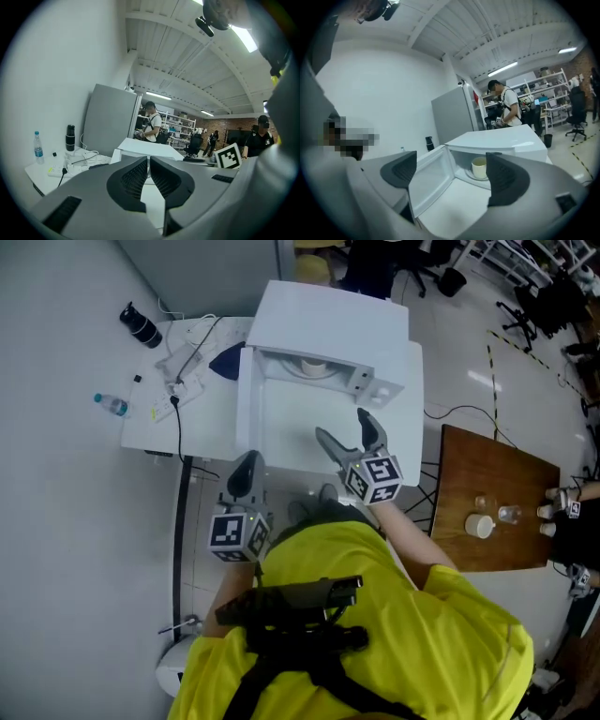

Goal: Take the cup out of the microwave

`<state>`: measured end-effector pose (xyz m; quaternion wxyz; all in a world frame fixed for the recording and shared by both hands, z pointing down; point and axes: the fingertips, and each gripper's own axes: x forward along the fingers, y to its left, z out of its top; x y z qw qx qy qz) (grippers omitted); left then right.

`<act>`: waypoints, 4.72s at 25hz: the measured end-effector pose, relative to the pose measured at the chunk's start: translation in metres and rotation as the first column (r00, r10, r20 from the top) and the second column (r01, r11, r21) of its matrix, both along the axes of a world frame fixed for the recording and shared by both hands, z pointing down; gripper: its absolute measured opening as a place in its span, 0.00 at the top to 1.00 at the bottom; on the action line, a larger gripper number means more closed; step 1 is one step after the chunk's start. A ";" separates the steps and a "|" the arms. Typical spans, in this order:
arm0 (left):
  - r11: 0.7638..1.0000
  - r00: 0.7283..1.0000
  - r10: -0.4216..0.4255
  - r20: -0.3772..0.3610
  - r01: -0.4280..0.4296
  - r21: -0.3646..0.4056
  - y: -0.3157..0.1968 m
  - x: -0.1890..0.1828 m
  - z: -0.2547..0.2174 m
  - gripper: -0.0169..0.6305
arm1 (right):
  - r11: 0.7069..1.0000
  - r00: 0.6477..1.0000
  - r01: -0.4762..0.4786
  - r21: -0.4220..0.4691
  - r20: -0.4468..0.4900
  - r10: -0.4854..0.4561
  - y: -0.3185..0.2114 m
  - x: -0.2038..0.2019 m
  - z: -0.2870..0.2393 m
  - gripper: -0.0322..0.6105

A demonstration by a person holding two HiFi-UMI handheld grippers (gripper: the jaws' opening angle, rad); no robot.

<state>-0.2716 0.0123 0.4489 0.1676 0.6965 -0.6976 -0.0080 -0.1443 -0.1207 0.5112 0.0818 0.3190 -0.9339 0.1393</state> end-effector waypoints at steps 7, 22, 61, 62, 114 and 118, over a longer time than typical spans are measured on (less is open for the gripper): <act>0.999 1.000 0.011 0.000 -0.011 -0.032 -0.032 -0.004 0.021 0.95 | 0.997 0.986 -0.059 -0.053 -0.162 0.050 -0.110 -0.068 0.127 0.21; 0.995 0.999 0.017 0.028 -0.014 -0.102 -0.097 -0.013 0.060 0.95 | 0.978 0.940 -0.195 -0.069 -0.297 0.167 -0.258 -0.113 0.249 0.09; 0.989 0.993 0.121 -0.019 -0.122 -0.082 -0.078 0.038 0.049 0.95 | 0.999 0.985 0.006 0.045 -0.172 0.002 -0.014 0.075 0.014 0.22; 0.988 0.992 0.125 -0.019 -0.126 -0.083 -0.080 0.041 0.049 0.95 | 0.998 0.983 -0.033 0.052 -0.180 0.042 -0.025 0.094 0.016 0.22; 0.962 0.965 0.261 0.008 -0.259 -0.086 -0.183 0.134 0.058 0.95 | 0.968 0.969 -0.249 -0.042 -0.022 0.248 -0.074 0.214 0.039 0.53; 0.976 0.976 0.218 0.005 -0.218 -0.021 -0.165 0.113 0.017 0.95 | 0.983 0.990 -0.141 0.116 0.046 0.137 -0.054 0.183 -0.073 0.65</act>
